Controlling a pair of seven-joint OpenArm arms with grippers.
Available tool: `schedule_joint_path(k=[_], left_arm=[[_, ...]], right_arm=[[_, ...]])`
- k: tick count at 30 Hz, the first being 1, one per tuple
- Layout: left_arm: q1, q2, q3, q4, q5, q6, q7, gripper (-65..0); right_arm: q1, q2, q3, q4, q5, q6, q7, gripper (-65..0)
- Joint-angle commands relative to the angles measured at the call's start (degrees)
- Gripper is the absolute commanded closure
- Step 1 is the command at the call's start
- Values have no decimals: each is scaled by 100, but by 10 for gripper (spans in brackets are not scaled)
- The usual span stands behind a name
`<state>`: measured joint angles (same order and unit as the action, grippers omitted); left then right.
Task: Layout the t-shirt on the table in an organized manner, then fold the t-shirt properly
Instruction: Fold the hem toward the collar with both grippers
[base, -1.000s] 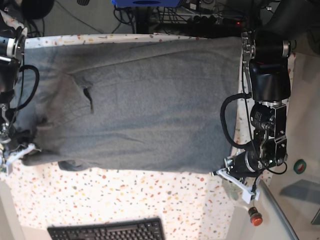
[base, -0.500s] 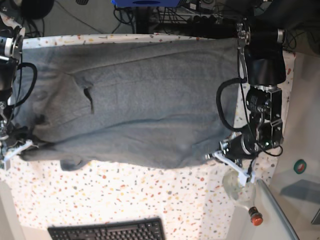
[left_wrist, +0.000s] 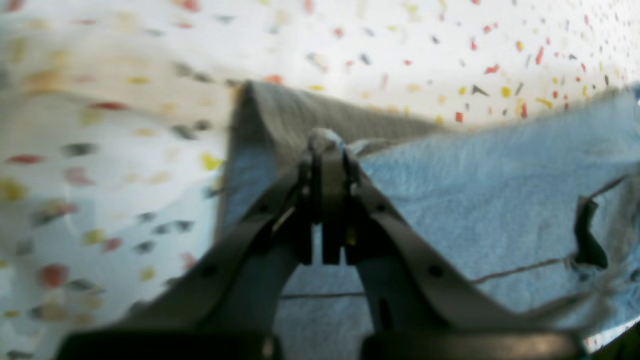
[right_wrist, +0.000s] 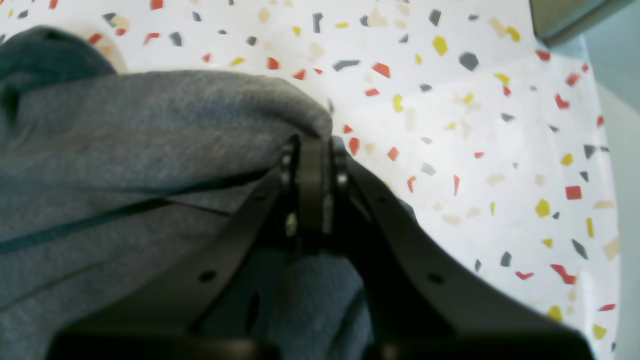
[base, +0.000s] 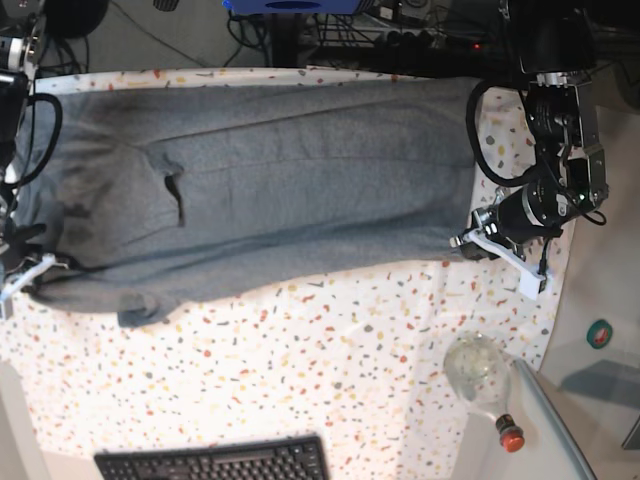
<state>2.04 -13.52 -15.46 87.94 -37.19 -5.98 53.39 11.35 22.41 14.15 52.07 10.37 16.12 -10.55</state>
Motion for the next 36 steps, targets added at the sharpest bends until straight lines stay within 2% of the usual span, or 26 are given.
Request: schedule_joint_path(k=[1,5,11,22,26,29,33,36], left_arm=[[37,-6,-40,212,-110,-48,-51,0],[433,-6,-313,573,-136,-48,-51,0],[653,-138,-506,599,-127,-48,-51,0],[820,-217,-524,573,-101,-48,-51,0],[820,-367,-524,617,-136,-48,-42,0],[820,-428,-524,590,-145,-48,-42,0],[969,-446,-462,564,-118,-48,-42,0],[1084,-411,-454,564,-110,-48,-42,0]], right_arm=[[-32,172,40,177,31,-25,118,0],[-375,172,66,520,31,-25,30,0],[-744,145,84,1118,40,-25,-708,0],[-1201,128,84,1645,57,-25,-787,0],[-1184,128,128,1654,57,-25,-1253,0],[-1201,119,576,1689,57,-25,-1508,0],[-1201,119,681,1637,57,-16,-1939,0],[-1210,119,681,1610,57,-16,-1974,0]])
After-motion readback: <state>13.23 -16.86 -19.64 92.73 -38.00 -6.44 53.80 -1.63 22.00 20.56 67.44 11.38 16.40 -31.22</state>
